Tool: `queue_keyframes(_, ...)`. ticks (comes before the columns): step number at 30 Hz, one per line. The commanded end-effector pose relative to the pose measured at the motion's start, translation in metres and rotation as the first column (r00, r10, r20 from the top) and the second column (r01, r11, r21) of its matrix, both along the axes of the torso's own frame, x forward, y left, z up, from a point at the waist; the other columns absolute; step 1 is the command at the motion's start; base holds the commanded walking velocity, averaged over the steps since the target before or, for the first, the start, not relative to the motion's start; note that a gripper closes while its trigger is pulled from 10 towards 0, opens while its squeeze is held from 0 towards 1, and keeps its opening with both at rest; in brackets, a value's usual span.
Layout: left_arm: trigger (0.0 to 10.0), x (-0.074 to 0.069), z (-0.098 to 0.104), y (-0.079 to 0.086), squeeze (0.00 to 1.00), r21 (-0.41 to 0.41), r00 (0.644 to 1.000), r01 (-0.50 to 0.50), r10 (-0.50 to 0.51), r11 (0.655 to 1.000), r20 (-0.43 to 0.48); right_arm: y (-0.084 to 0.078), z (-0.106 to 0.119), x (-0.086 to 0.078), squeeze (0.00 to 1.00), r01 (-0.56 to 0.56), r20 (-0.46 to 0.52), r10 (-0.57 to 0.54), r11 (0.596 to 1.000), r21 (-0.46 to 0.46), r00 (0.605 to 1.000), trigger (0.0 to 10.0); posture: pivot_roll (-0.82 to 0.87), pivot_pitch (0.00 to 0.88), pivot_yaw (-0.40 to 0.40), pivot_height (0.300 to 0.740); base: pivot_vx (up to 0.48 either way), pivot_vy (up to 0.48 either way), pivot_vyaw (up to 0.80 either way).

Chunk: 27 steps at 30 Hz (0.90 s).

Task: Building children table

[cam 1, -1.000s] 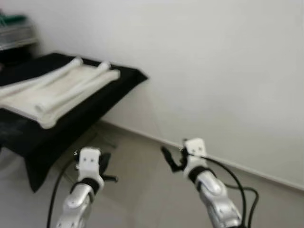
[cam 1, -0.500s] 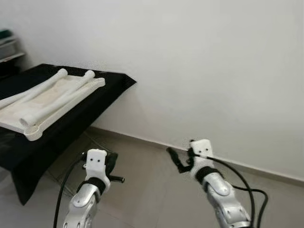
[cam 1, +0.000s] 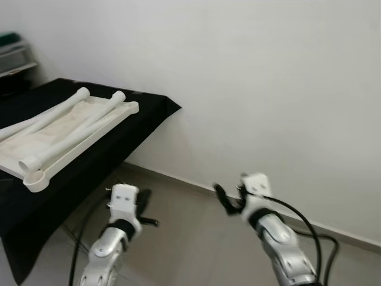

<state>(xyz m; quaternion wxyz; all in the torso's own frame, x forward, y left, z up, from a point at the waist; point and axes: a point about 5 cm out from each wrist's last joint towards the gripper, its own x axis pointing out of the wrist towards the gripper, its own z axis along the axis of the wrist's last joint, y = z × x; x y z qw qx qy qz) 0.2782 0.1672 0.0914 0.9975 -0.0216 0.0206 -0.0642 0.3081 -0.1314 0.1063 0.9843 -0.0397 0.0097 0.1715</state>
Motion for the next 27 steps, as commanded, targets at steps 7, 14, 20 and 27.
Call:
queue_keyframes(7,10.0,0.002,0.002,0.002,0.0,0.004,1.0,-0.006,0.006,1.0,0.0,-0.002,-0.004,-0.002,0.0,-0.005,-0.018,0.005,1.0,-0.018,1.0,10.0,-0.07,0.0,0.021,0.74,0.376,0.0,0.0)
queue_keyframes(14,10.0,0.006,0.011,0.003,0.0,-0.008,1.0,-0.011,0.012,1.0,0.026,0.0,-0.001,-0.001,0.0,-0.036,-0.007,0.036,0.999,0.003,0.999,10.0,-0.06,0.0,0.024,0.74,0.378,0.0,0.34)
queue_keyframes(20,10.0,0.011,0.029,0.002,0.0,-0.013,0.997,-0.001,0.002,1.0,0.082,-0.003,0.014,0.008,0.0,-0.037,0.038,0.035,0.998,0.041,0.999,10.0,-0.06,0.0,0.029,0.74,0.38,0.0,0.0)
queue_keyframes(27,10.0,0.017,0.054,-0.001,0.0,-0.017,0.987,0.017,-0.014,1.0,0.16,0.001,0.043,0.017,0.0,-0.139,0.13,0.135,0.99,0.017,0.982,10.0,-0.05,0.0,0.026,0.74,0.375,0.0,0.34)
